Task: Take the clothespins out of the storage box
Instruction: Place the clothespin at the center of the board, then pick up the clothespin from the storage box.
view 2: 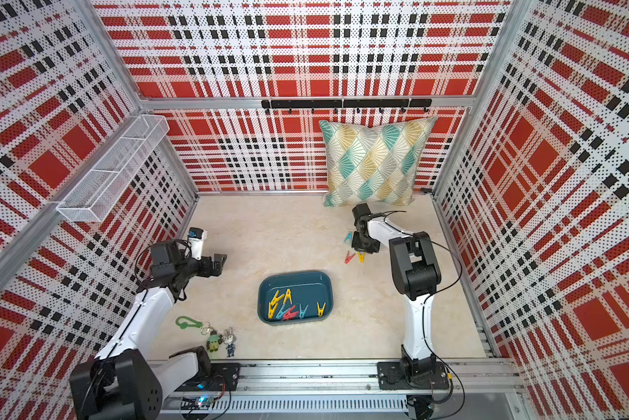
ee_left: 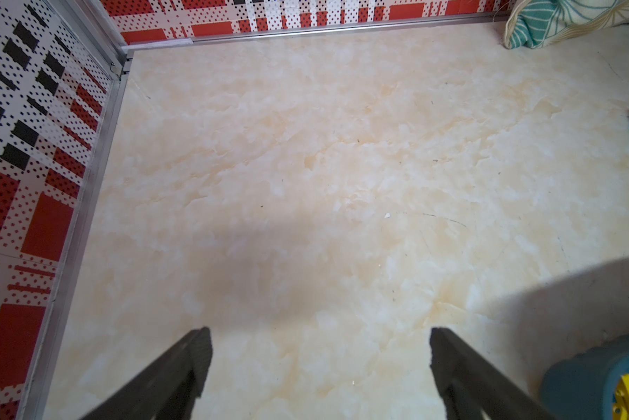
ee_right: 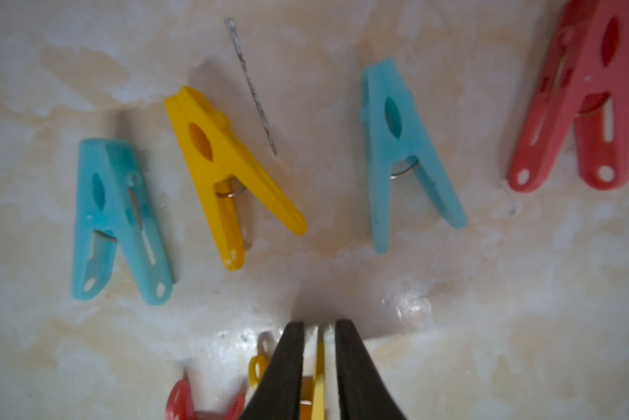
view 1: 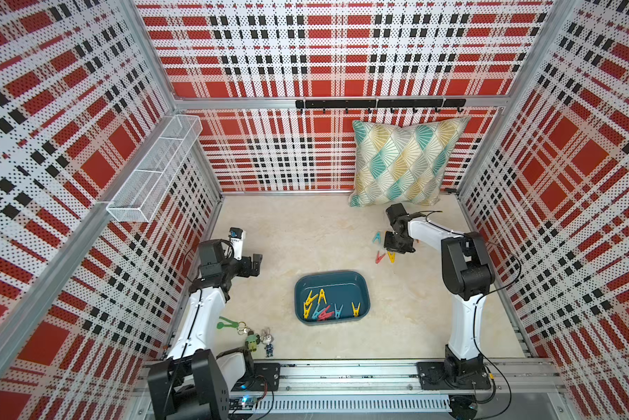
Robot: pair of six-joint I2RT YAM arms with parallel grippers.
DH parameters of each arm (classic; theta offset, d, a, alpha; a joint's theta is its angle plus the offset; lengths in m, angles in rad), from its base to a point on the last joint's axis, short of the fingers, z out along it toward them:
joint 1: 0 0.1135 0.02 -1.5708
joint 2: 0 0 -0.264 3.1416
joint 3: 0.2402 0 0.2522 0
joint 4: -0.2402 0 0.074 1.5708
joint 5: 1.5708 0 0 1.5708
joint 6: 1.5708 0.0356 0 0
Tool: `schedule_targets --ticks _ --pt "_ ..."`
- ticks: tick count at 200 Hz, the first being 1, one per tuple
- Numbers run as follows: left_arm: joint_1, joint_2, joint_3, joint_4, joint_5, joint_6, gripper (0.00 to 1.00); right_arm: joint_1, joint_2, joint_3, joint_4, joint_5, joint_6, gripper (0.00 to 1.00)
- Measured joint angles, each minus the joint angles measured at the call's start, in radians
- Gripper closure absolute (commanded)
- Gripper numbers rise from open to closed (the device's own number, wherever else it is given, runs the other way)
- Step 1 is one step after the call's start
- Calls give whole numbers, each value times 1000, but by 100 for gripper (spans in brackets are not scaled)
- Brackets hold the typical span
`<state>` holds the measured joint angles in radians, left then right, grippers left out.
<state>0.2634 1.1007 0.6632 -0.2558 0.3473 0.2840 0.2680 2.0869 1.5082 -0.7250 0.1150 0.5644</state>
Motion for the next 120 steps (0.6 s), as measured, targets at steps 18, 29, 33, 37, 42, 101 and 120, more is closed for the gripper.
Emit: schedule_targets --ticks 18,29,33,37,42,101,120 --pt "0 -2 0 0 4 0 1 0 0 1 -8 1 0 70" --pt "2 -3 0 0 6 0 1 1 -1 2 -13 2 -1 68" --pt "2 -3 0 0 6 0 1 2 -2 2 -16 2 -1 68" --pt "3 -3 0 0 7 0 1 2 -4 2 -19 2 0 68" --pt "5 -3 0 0 8 0 1 2 -6 2 -25 2 -1 68" --pt "6 -4 0 0 12 0 1 15 -148 15 -85 2 -23 61" --pt "6 -4 0 0 12 0 1 33 -226 16 -91 -4 -29 62"
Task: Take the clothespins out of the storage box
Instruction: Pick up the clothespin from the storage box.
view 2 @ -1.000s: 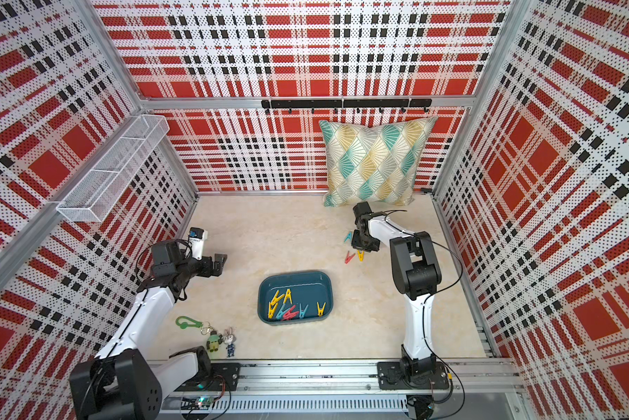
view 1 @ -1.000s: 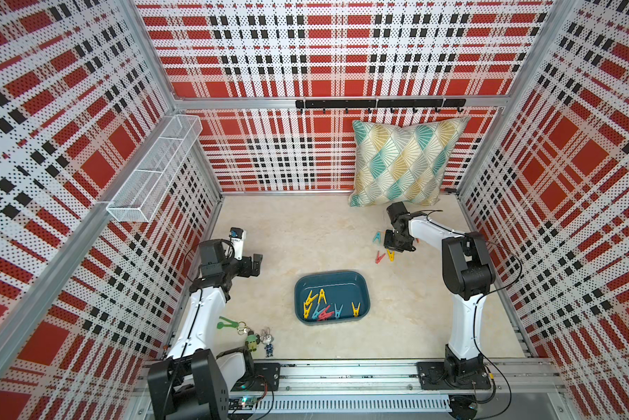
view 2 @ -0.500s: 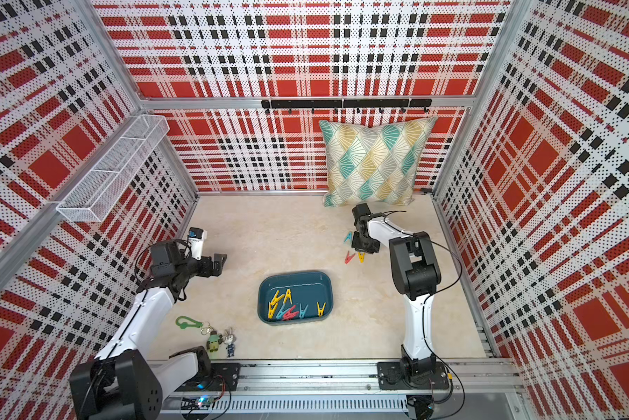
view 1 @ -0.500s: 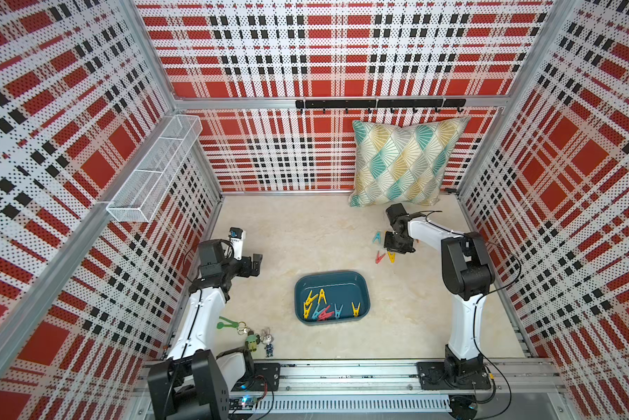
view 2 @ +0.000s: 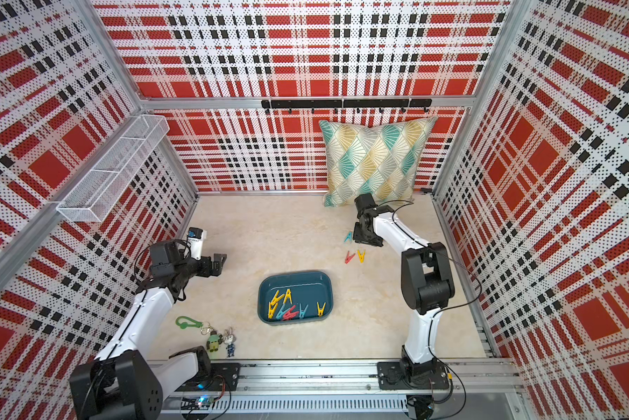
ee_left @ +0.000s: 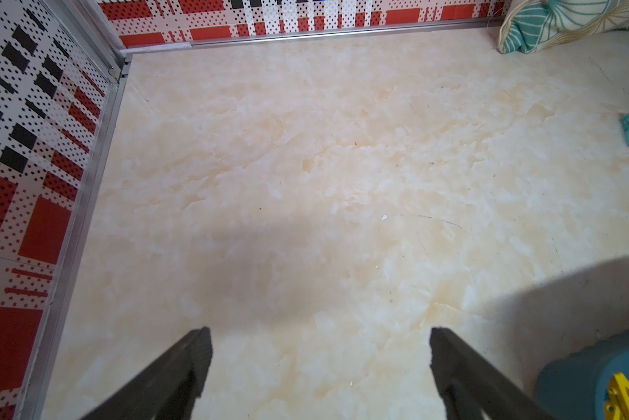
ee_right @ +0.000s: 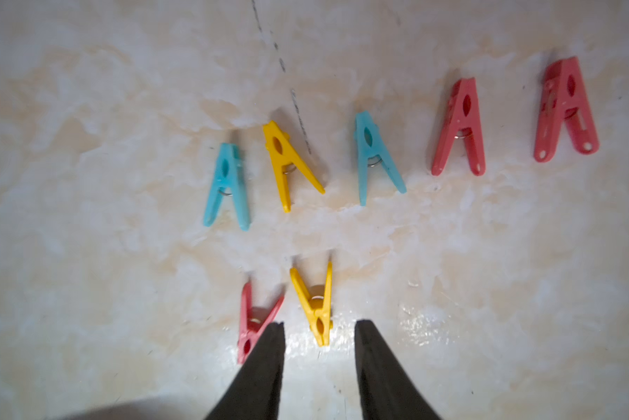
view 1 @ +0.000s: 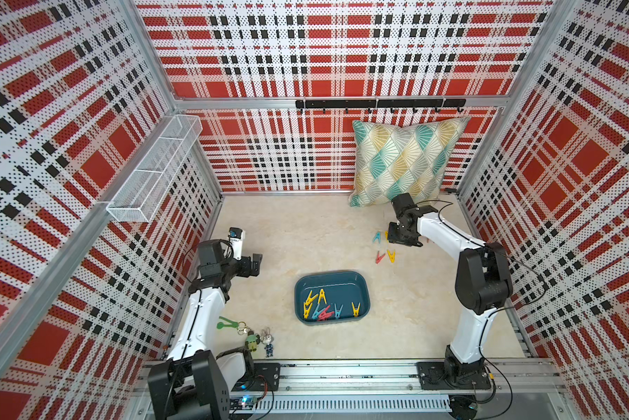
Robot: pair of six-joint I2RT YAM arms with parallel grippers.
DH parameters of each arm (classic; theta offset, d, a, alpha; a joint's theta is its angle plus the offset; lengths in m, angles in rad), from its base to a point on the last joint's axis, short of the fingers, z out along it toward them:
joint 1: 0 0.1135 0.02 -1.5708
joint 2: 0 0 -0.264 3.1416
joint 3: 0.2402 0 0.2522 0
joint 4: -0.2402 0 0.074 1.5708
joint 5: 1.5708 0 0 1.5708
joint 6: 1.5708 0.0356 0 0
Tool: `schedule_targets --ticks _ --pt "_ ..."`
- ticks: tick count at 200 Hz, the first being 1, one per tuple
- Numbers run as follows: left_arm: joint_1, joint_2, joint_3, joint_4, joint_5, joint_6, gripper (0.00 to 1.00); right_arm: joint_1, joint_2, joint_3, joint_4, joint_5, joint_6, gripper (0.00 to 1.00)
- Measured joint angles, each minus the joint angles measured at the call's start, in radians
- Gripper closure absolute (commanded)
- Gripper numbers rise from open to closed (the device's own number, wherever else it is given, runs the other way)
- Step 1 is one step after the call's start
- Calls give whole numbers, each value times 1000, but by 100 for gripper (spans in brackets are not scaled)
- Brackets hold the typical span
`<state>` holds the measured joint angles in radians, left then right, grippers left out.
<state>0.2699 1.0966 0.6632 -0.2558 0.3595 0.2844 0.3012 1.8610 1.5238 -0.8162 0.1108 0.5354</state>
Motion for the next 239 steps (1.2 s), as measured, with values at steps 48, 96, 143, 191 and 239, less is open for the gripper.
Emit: schedule_targets --ticks 48,96,143,191,239 --pt "0 0 0 0 3 0 1 153 -198 -61 8 -44 -13 62" --pt "2 4 0 0 21 0 1 395 -287 -215 79 -122 -15 63" --pt "2 15 0 -3 56 2 1 636 -174 -222 140 -134 -32 63" --pt "-3 29 0 -24 106 18 1 744 13 -169 168 -126 -28 64" --pt "-34 50 0 -55 152 41 1 742 57 -156 180 -102 9 65"
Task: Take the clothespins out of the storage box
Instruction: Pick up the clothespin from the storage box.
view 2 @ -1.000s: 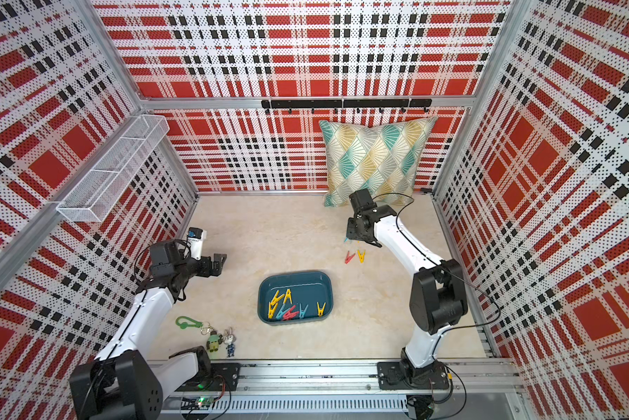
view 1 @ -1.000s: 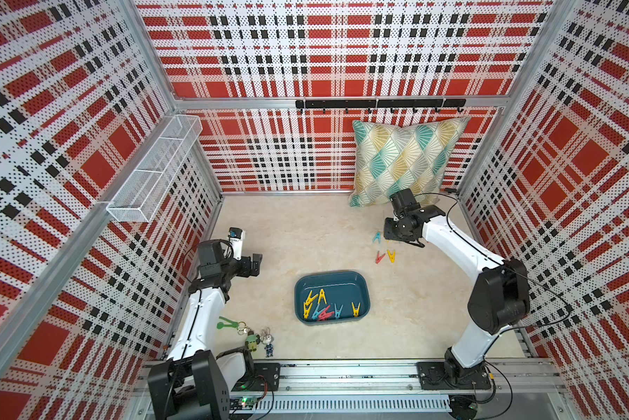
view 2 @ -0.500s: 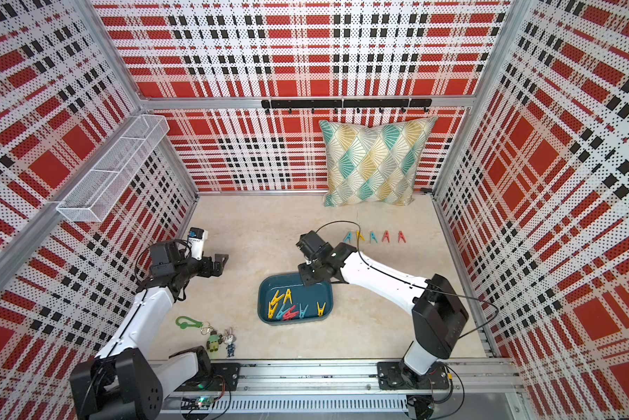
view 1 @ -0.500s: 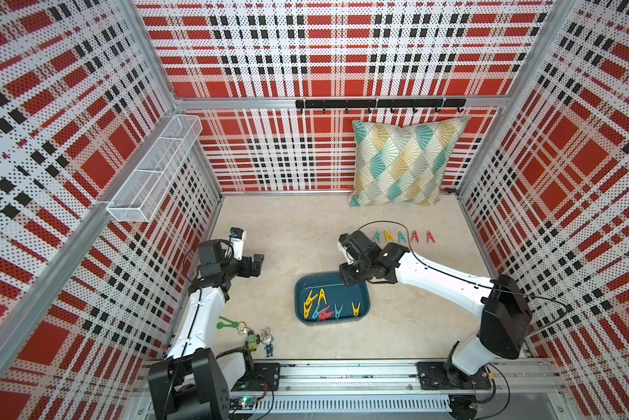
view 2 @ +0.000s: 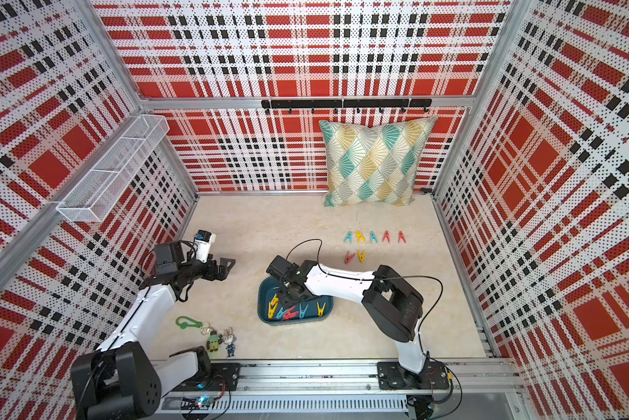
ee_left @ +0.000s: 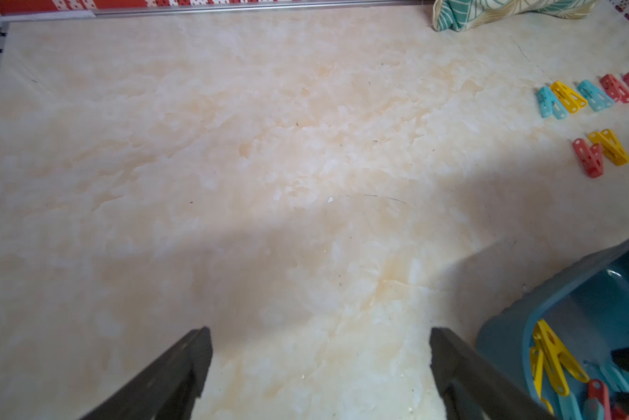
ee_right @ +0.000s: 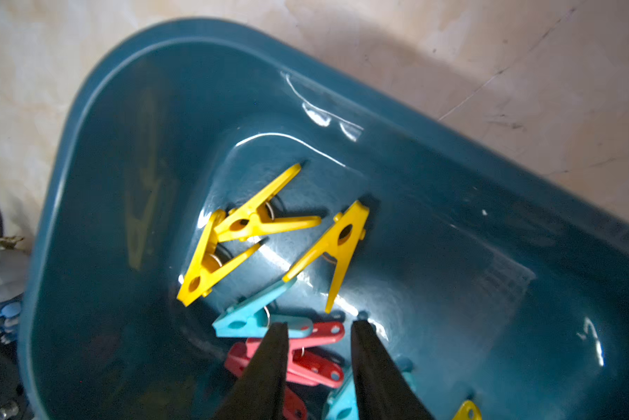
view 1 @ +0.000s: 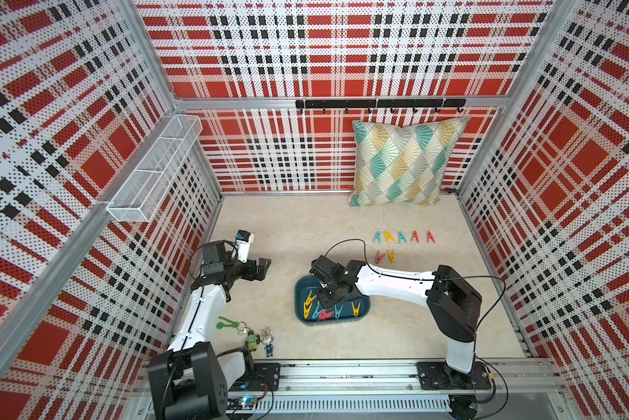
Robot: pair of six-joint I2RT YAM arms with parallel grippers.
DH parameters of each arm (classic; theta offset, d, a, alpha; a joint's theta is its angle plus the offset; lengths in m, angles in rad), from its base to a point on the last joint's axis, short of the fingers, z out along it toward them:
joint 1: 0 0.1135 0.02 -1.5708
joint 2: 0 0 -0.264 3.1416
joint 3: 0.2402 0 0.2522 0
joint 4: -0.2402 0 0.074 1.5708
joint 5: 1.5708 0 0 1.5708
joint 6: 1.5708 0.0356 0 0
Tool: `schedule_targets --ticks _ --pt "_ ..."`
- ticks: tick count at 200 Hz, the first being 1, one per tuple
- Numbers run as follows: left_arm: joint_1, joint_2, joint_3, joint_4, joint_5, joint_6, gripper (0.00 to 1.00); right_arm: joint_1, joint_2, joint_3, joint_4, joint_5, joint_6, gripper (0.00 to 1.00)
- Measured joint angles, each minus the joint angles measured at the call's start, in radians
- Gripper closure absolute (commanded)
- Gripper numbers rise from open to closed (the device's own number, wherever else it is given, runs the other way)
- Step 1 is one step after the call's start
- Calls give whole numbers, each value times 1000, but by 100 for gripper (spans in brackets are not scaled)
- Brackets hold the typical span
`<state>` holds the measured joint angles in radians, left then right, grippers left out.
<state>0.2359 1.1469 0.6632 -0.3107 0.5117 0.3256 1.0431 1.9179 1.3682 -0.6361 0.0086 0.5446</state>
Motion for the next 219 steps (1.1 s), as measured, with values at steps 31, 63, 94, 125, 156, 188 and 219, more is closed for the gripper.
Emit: schedule_targets --ticks 31,63,94,125,156,188,219 --pt "-28 14 0 -16 2 9 1 0 18 4 -1 4 26 66" --pt "-33 16 0 -19 -2 15 1 0 54 29 -1 12 44 67" --pt "-34 16 0 -20 -9 16 1 0 85 45 -6 27 56 70" --pt "-34 16 0 -20 -18 16 1 0 104 58 -12 43 69 72" --pt "-34 16 0 -19 -20 16 1 0 118 62 -21 58 78 74" --pt "-34 16 0 -19 -22 16 1 0 121 62 -23 68 82 80" --pt "-34 16 0 -19 -22 16 1 0 121 62 -25 81 88 88"
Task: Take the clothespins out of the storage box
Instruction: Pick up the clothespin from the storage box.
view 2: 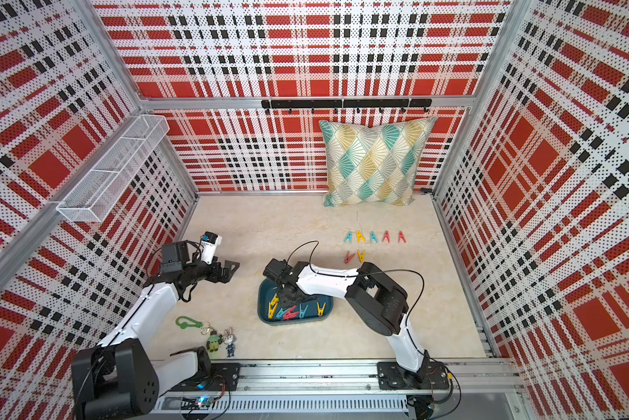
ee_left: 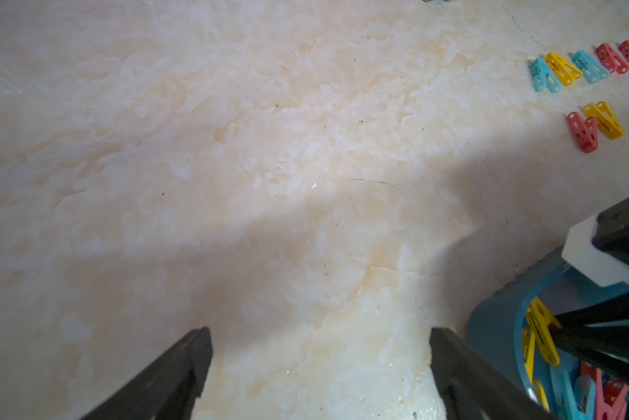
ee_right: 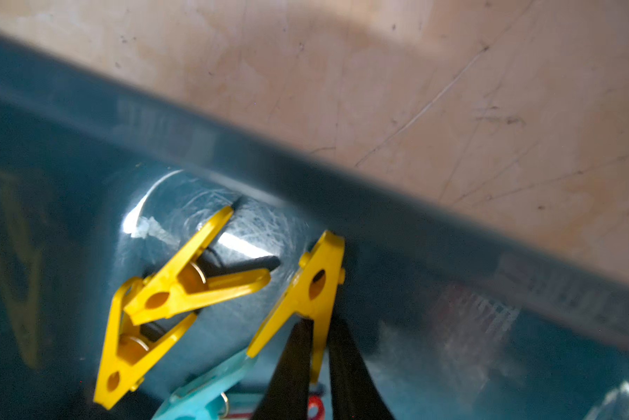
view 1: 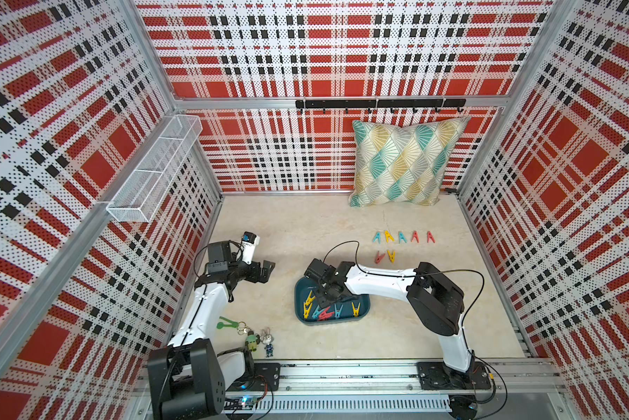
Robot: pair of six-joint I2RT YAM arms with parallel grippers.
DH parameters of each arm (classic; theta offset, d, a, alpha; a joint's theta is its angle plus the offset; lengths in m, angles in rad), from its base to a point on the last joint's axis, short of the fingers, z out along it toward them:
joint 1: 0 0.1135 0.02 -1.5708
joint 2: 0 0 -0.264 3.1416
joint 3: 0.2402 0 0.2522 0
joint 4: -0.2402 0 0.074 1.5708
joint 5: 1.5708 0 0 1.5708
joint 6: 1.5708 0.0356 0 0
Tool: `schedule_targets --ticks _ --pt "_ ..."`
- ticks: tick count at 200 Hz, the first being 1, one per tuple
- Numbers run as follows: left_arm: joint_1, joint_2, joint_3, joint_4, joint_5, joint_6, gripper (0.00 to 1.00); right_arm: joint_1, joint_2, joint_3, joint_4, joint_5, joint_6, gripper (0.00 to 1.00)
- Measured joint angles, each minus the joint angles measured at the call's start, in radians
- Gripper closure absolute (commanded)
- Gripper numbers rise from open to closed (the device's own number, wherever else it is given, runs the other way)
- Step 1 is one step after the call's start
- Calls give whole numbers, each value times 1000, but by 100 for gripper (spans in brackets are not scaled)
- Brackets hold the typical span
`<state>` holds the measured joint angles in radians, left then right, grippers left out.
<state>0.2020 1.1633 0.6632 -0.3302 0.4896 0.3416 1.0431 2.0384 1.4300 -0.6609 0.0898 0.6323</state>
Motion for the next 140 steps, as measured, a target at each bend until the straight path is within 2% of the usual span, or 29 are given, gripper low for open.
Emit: schedule_targets --ticks 64,140 --pt "0 0 0 0 0 0 1 0 -22 0 -21 34 7 97" --pt "0 0 0 0 -1 0 1 0 -195 -1 -51 79 -11 99"
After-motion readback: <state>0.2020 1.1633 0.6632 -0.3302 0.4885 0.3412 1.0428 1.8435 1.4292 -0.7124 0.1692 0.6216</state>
